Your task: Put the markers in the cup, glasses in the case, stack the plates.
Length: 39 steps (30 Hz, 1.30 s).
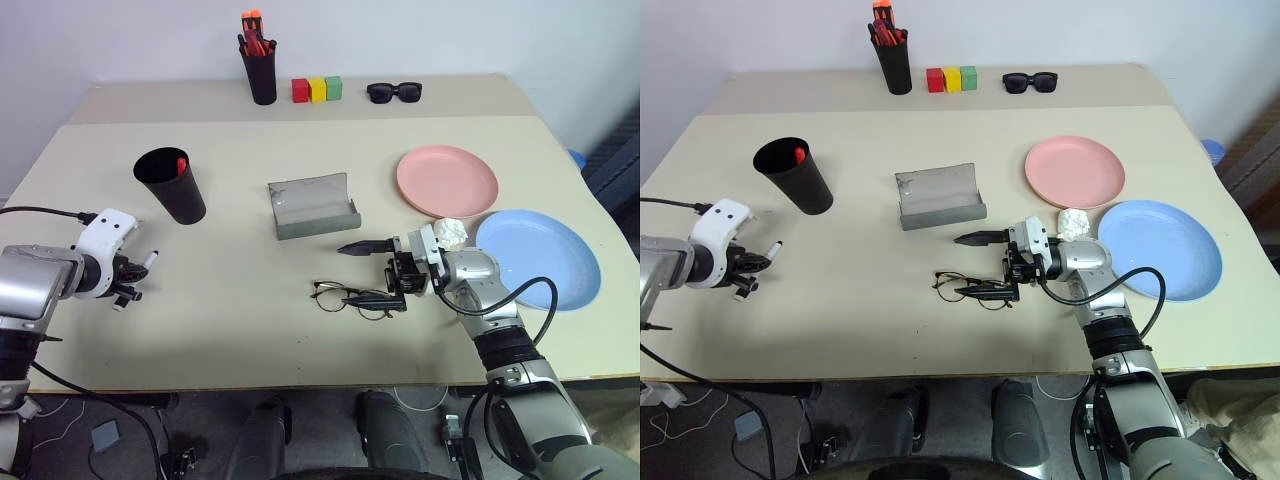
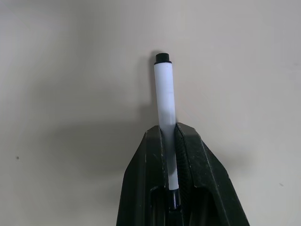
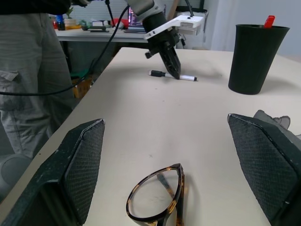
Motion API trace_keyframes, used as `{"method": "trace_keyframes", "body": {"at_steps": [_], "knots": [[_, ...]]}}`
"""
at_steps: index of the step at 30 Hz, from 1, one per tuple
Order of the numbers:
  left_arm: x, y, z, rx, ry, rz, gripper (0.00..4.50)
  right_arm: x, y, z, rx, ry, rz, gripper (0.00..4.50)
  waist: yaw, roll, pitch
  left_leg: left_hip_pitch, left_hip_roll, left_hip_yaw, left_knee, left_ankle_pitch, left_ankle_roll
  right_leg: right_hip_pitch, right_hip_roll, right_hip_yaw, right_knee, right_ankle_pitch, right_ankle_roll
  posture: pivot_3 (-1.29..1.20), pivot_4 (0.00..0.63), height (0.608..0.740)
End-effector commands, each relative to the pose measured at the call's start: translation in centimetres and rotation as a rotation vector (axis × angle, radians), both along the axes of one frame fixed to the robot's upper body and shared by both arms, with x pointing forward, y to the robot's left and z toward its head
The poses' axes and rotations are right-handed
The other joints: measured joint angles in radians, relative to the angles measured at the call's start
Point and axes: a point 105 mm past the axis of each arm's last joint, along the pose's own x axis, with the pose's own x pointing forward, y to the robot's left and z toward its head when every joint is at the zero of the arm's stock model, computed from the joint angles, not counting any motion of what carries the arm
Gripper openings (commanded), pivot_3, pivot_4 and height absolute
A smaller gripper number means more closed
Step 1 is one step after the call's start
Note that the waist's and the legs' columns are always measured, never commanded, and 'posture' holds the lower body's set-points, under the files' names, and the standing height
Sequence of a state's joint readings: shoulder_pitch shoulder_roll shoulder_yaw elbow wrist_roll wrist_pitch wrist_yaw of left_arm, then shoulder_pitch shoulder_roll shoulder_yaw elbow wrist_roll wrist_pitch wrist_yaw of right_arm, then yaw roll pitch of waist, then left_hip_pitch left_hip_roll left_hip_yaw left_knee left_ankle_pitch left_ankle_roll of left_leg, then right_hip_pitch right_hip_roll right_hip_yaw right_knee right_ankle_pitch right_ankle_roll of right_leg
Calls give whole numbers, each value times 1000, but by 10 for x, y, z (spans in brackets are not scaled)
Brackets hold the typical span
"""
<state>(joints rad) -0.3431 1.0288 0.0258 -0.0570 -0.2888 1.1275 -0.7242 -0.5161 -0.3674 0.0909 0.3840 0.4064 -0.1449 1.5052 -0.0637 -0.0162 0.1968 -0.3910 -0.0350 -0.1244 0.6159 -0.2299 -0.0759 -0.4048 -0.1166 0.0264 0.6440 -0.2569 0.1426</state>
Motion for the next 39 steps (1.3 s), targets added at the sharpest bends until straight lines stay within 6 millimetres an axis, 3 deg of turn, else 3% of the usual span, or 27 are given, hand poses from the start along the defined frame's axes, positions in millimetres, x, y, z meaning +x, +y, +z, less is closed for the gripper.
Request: {"method": "trace_keyframes", "body": {"at_steps": [1, 4, 8, 12, 14, 16, 20, 24, 35, 39], "knots": [[-6, -39, 20, -46, -101, -173, 66, 4, 0, 9, 36, -35, -17, 4274, 2, 0, 0, 0, 0, 0, 0, 0, 0, 0, 0, 0, 0, 0, 0, 0, 150, 740], [-10, -78, 37, -72, -221, -351, 66, 5, -1, 9, 45, -32, -34, 4274, 14, 0, 0, -1, 0, 0, 0, 0, 0, 0, 0, 0, 0, 0, 0, 0, 150, 740], [0, -113, 64, -113, -422, -470, 66, 10, -3, 11, 61, -39, -80, 4274, 22, 0, 0, 0, 0, 0, 1, 0, -1, 0, 0, 0, 0, 0, 0, 0, 150, 740], [31, -132, 106, -166, -714, -428, 66, 26, -4, 25, 163, -60, -186, 4274, 25, -1, 0, 0, 0, 0, 2, 0, -1, 2, 0, 0, 0, 0, -1, 0, 150, 740], [39, -136, 118, -173, -798, -407, 66, 31, -4, 30, 205, -74, -223, 4274, 19, -1, 0, 0, 0, 0, 3, 1, -1, 1, 0, 0, 0, 0, -1, 0, 150, 740], [46, -135, 124, -173, -846, -373, 66, 34, -4, 33, 227, -81, -247, 4274, 16, -1, 0, 0, 0, 0, 3, 0, -1, 1, 0, 0, 0, 0, -1, 0, 150, 740], [75, -127, 168, -162, -1117, -170, 66, 45, 0, 50, 329, -106, -315, 4274, 22, -2, 0, -1, 0, -1, 3, 1, -1, 1, 0, 0, 0, 0, 0, 0, 150, 740], [89, -104, 182, -82, -1220, -10, 66, 50, 5, 61, 390, -122, -339, 4274, 19, -2, 0, -1, -1, -1, 4, 1, -1, 1, 0, 0, 0, 1, 0, 0, 150, 740], [101, -52, 173, 63, -1269, 257, 66, 55, 12, 70, 423, -139, -349, 4274, 20, -1, 0, -1, -1, -1, 4, 1, -1, 0, 0, 0, 1, 1, 0, 0, 150, 740], [103, -52, 162, 56, -1248, 265, 66, 55, 13, 70, 423, -140, -346, 4274, 19, -1, 0, -1, -1, -1, 4, 1, -1, 0, 0, 0, 1, 1, 0, 0, 150, 740]]}}
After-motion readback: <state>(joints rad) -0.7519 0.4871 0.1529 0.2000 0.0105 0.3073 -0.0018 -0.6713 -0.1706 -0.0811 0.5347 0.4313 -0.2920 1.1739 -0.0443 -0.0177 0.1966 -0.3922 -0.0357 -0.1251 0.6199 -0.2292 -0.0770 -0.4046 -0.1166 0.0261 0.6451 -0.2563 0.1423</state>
